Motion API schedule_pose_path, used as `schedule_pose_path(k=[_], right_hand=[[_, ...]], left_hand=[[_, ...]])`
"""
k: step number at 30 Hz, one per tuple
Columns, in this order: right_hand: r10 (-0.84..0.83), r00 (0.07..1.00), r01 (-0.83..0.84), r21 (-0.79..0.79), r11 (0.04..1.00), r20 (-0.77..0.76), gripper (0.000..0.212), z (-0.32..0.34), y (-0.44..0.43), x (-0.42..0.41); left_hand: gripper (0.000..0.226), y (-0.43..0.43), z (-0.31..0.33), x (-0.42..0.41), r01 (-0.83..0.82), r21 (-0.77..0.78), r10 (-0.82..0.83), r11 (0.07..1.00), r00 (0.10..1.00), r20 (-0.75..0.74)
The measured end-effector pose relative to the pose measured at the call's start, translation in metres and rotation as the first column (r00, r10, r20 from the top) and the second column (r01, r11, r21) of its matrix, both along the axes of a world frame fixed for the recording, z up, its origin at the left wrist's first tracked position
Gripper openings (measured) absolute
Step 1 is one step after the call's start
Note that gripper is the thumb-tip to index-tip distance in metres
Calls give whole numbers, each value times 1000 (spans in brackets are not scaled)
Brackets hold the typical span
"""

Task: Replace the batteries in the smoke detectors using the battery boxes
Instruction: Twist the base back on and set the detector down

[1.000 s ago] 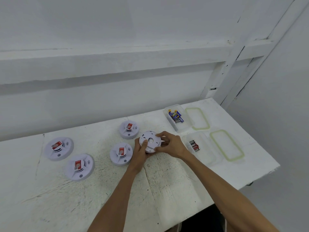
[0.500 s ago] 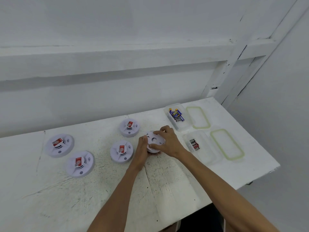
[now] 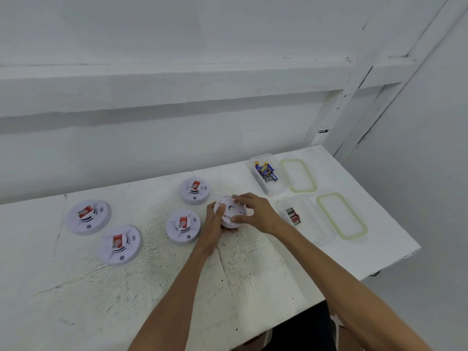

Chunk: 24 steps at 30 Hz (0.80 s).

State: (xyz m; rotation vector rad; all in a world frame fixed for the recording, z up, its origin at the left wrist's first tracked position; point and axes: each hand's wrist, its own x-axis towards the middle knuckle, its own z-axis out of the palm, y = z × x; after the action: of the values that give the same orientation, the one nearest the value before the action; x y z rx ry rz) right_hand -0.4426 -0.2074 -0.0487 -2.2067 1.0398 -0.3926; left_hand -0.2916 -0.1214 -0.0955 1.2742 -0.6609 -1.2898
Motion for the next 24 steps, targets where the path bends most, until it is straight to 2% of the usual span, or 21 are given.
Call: schedule_pose_path(k=[4, 10, 13, 15, 17, 19, 21, 24], right_hand=[[13, 999, -16, 75, 997, 40, 66, 4, -1, -17], [-61, 985, 36, 154, 987, 162, 62, -2, 9, -24], [-143, 966, 96, 215, 972, 216, 53, -2, 11, -28], [-261, 915, 201, 214, 956, 306, 40, -3, 14, -25], [-443, 803, 369, 252, 895, 398, 27, -5, 19, -17], [-621, 679, 474, 412, 778, 392, 18, -14, 21, -6], [-718, 640, 464, 608, 644, 272, 18, -23, 24, 6], [-748, 639, 373, 778, 505, 180, 38, -23, 30, 14]], left_hand=[[38, 0, -1, 1, 14, -3, -14, 1000, 999, -47], [32, 3, -1, -1, 22, -19, -22, 1000, 1000, 14], [30, 3, -2, -2, 35, -31, -34, 999, 998, 49], [30, 2, -3, -3, 33, -39, -31, 999, 998, 61], [33, 1, -4, -4, 6, -36, -4, 999, 997, 72], [34, 1, -5, -3, -10, -33, 12, 999, 998, 68], [30, 1, -8, -2, -5, -25, 7, 1000, 997, 81], [23, 1, -8, 0, 26, -15, -24, 1000, 994, 108]])
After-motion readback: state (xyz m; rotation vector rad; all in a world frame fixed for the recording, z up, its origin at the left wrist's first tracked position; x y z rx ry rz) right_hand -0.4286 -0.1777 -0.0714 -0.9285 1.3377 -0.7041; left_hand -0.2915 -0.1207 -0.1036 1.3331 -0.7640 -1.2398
